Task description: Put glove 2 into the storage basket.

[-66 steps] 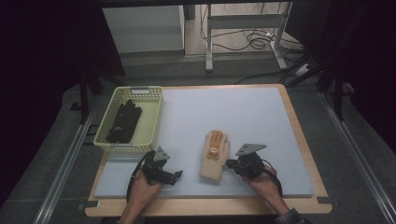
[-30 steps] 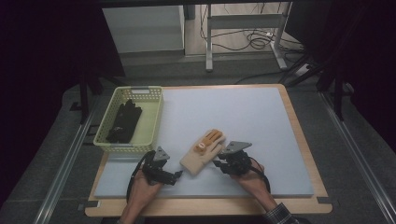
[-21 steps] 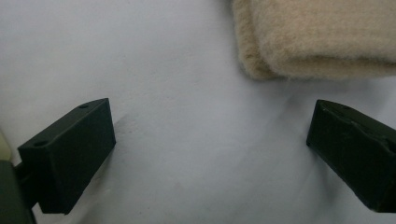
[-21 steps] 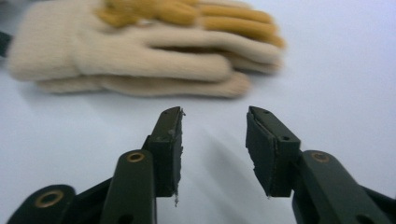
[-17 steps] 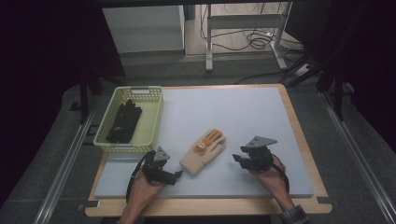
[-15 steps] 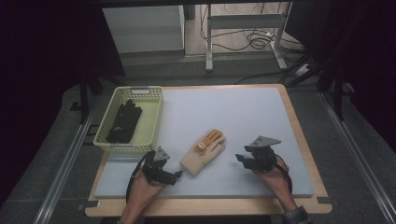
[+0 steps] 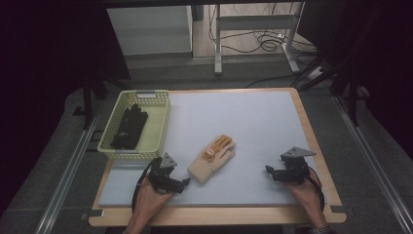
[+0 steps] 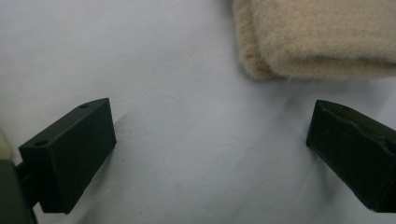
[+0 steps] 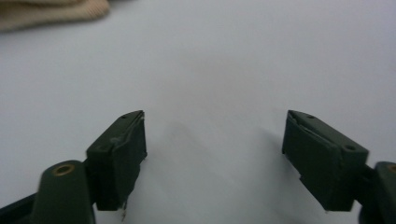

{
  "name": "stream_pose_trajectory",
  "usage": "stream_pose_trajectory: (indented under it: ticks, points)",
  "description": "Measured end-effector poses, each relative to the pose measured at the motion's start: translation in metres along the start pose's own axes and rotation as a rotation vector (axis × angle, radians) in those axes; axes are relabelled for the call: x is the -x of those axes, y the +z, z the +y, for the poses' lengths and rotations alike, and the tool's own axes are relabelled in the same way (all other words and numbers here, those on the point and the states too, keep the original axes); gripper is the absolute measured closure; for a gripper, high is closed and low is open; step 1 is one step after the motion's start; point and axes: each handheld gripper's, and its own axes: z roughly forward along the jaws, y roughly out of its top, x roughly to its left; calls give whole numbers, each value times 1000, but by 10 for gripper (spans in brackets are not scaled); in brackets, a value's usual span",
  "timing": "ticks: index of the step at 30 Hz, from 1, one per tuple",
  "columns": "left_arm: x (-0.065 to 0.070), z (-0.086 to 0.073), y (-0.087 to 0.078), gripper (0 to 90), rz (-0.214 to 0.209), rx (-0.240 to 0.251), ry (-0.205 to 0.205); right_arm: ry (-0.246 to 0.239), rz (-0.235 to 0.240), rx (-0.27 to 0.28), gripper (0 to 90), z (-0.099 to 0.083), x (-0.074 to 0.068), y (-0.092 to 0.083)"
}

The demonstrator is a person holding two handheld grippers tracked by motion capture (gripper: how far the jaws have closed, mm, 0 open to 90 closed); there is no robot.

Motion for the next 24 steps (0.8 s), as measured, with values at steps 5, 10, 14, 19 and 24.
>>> stream_pose_trajectory:
  ticks: [5,10,14,19,24]
  points:
    - [0,0,0,15,0,-1,0,-12,-17,-8,145,0,-2,1]
    - [0,0,-1,20,-1,-1,0,-9,-22,-7,141,0,-2,1]
    - [1,2,-3,39,-1,-19,0,-10,-25,-6,139,0,-3,1]
    - [5,11,-10,40,-46,-46,4,-10,-25,-6,139,0,-3,1]
    - [11,27,-19,34,-98,-31,7,-10,-25,-7,139,0,-3,1]
